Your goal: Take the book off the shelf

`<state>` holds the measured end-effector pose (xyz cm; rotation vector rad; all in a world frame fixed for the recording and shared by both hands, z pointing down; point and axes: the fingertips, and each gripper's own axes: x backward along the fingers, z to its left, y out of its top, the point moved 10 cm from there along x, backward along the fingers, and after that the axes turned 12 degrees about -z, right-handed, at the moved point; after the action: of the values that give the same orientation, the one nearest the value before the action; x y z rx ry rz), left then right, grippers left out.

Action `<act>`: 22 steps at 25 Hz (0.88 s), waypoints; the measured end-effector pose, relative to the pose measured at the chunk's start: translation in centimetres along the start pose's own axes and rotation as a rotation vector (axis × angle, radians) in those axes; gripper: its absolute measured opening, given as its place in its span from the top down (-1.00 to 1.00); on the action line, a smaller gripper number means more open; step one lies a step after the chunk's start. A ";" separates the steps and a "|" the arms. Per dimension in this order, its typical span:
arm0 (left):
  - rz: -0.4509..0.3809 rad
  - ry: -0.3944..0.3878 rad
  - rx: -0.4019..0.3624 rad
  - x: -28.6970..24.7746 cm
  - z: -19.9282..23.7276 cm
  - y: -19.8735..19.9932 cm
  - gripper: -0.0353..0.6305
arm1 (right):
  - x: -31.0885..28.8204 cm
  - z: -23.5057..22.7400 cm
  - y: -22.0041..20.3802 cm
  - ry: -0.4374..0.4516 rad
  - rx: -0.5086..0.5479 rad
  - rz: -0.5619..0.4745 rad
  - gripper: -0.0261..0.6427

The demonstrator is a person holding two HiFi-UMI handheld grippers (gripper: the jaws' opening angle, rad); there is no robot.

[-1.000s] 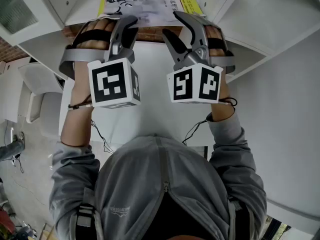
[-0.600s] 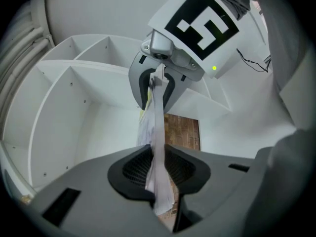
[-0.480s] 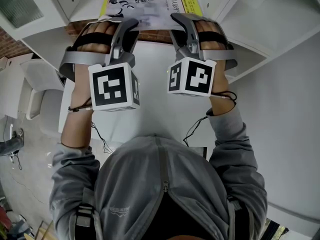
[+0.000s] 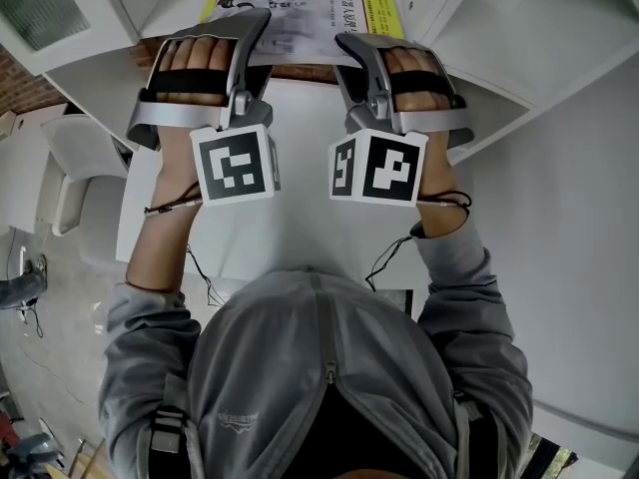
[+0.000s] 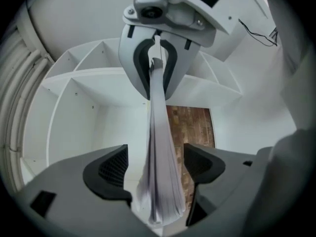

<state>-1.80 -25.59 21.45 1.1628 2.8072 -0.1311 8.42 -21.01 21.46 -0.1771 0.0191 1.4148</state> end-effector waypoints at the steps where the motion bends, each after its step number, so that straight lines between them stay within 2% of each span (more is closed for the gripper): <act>1: 0.003 -0.013 -0.002 0.0 -0.7 0.3 -0.14 | 0.5 0.6 0.1 -0.001 -0.001 -0.001 0.67; 5: -0.012 -0.042 0.015 0.4 -2.2 0.8 -0.15 | 2.2 1.2 1.2 0.006 -0.002 -0.007 0.67; 9: -0.014 0.035 -0.015 0.7 -0.9 0.5 -0.11 | 2.5 0.5 1.7 0.020 -0.003 -0.010 0.67; 12: -0.027 0.090 -0.008 1.2 -0.2 0.6 0.45 | 2.7 0.2 1.8 0.021 -0.008 -0.015 0.67; 14: -0.027 0.090 -0.005 1.5 -0.1 0.8 0.62 | 3.0 0.1 2.0 0.018 -0.011 -0.019 0.67; 17: -0.018 0.077 -0.006 1.9 -0.5 1.1 0.66 | 3.2 0.3 2.0 0.006 -0.013 -0.023 0.59; 19: -0.014 0.070 -0.007 2.3 -0.7 1.5 0.66 | 3.0 0.4 1.8 0.014 -0.021 -0.008 0.34; 22: -0.018 0.066 0.004 3.1 -0.4 2.2 0.66 | 2.2 0.3 1.2 0.038 -0.020 0.032 0.28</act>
<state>-2.48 -21.82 21.40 1.1637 2.8766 -0.1013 7.52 -18.58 21.36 -0.2213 0.0389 1.4443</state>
